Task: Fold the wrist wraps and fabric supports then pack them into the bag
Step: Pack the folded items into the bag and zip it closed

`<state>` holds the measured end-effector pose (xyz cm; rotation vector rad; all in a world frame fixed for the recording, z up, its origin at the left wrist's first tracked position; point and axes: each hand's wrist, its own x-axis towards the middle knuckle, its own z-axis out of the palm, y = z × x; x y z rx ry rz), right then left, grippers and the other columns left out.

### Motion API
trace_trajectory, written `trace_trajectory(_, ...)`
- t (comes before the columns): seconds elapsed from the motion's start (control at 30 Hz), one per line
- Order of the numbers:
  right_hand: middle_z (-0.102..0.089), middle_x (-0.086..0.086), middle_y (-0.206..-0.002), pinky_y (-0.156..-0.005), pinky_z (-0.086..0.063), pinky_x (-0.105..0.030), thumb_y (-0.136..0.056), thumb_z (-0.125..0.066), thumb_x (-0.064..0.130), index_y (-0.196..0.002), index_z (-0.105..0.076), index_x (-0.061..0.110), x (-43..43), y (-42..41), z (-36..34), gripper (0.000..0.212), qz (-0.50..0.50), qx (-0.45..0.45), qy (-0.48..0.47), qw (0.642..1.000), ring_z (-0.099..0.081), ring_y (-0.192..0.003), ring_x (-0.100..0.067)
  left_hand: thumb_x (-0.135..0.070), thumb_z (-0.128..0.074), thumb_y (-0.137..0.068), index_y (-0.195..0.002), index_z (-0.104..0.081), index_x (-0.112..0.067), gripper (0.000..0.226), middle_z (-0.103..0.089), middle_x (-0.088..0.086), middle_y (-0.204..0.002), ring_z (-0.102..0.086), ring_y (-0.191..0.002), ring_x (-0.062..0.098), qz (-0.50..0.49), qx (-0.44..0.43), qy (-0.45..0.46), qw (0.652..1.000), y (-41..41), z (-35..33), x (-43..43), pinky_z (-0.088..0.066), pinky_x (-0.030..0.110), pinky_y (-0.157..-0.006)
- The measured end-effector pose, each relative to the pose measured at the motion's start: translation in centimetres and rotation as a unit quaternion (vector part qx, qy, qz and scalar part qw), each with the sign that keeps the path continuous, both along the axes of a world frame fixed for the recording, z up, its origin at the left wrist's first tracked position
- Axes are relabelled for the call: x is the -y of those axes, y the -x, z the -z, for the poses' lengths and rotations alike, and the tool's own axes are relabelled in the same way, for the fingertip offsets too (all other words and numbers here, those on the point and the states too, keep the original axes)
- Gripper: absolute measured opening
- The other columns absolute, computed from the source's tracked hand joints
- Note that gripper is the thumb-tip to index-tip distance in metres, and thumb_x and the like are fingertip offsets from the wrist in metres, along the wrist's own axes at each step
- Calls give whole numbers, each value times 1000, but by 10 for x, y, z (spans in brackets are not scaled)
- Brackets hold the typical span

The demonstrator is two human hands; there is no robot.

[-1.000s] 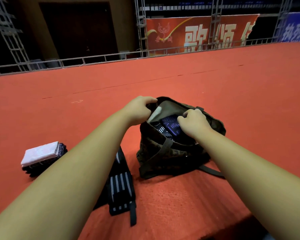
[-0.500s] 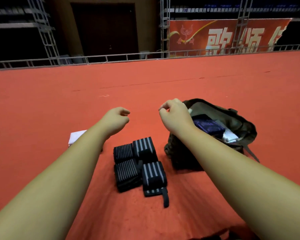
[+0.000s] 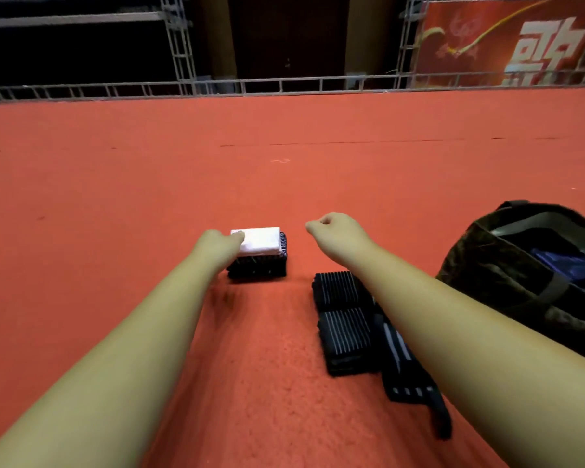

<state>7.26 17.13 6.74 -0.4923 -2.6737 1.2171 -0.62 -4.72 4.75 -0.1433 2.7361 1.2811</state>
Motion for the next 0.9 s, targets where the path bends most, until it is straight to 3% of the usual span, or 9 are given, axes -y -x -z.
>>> trace_trajectory(0.07, -69, -19, -102, -95, -55, -40, -99, -60, 56, -103, -65, 1, 9, 18, 12, 55, -5, 42, 54, 998, -67, -99, -34, -63, -62, -90, -141, -55, 6, 86, -64, 27, -136, -66, -123, 42, 12, 44, -45, 998, 9, 14, 5, -56, 46, -103)
trace_trajectory(0.13, -67, -11, -100, -100, -59, -48, -92, -62, 69, -105, -61, 7, 18, 35, 23, 64, -3, 70, 106, 992, -70, -99, -30, -77, -61, -67, -135, -59, 1, 103, -67, 27, -134, -70, -119, 41, 10, 67, -81, 994, 25, 33, 9, -59, 51, -99)
trace_trajectory(0.23, -66, -12, -110, -94, -63, -51, -83, -64, 79, -126, -56, 13, 29, 53, 36, 79, 2, 110, 161, 981, -73, -99, -31, -73, -68, -73, -127, -65, -3, 88, -70, 25, -127, -75, -102, 37, 16, 91, -114, 989, 31, 42, 10, -51, 36, -75)
trace_trajectory(0.3, -66, -14, -112, -92, -62, -52, -76, -65, 82, -128, -54, 14, 36, 63, 44, 86, 10, 128, 192, 973, -74, -98, -33, -64, -72, -83, -125, -66, -6, 72, -73, 20, -118, -72, -93, 31, 17, 95, -114, 989, 34, 43, 10, -51, 36, -75)
trace_trajectory(0.43, -74, -14, -106, -76, -61, -46, -86, -68, 56, -118, -66, 8, 44, 75, 60, 58, 9, 135, 202, 970, -73, -90, -32, -53, -79, -81, -117, -71, -12, 55, -76, 11, -106, -73, -92, 28, 29, 102, -115, 988, 46, 48, 9, -55, 36, -81)
trace_trajectory(0.53, -76, -17, -111, -86, -64, -47, -91, -66, 41, -120, -68, 6, 47, 73, 63, 46, 8, 138, 172, 975, -77, -101, -36, -41, -85, -81, -111, -76, -14, 41, -81, 7, -99, -76, -87, 26, 38, 125, -159, 979, 47, 51, 9, -56, 32, -76)
trace_trajectory(0.63, -69, -17, -114, -69, -51, -34, -104, -59, 34, -122, -62, 7, 49, 69, 54, 33, -9, 152, 104, 983, -74, -106, -37, -38, -89, -74, -111, -80, -16, 45, -83, 3, -96, -79, -91, 23, 55, 146, -200, 967, 50, 54, 13, -61, 38, -90)
trace_trajectory(0.73, -71, -21, -111, -66, -52, -37, -105, -56, 24, -132, -62, 2, 45, 67, 48, 36, -27, 156, 39, 987, -71, -94, -37, -31, -87, -78, -111, -80, -12, 38, -82, 5, -92, -74, -73, 20, 75, 155, -242, 955, 44, 52, 11, -57, 30, -70)
trace_trajectory(0.9, -57, -16, -152, -95, -49, -31, -93, -69, 12, -166, -33, 18, 37, 45, 29, 81, -60, 97, 8, 993, -63, -122, -28, -29, -86, -72, -111, -76, -11, 43, -82, 8, -97, -78, -88, 28, 95, 81, -257, 958, 22, 44, 9, -60, 43, -84)
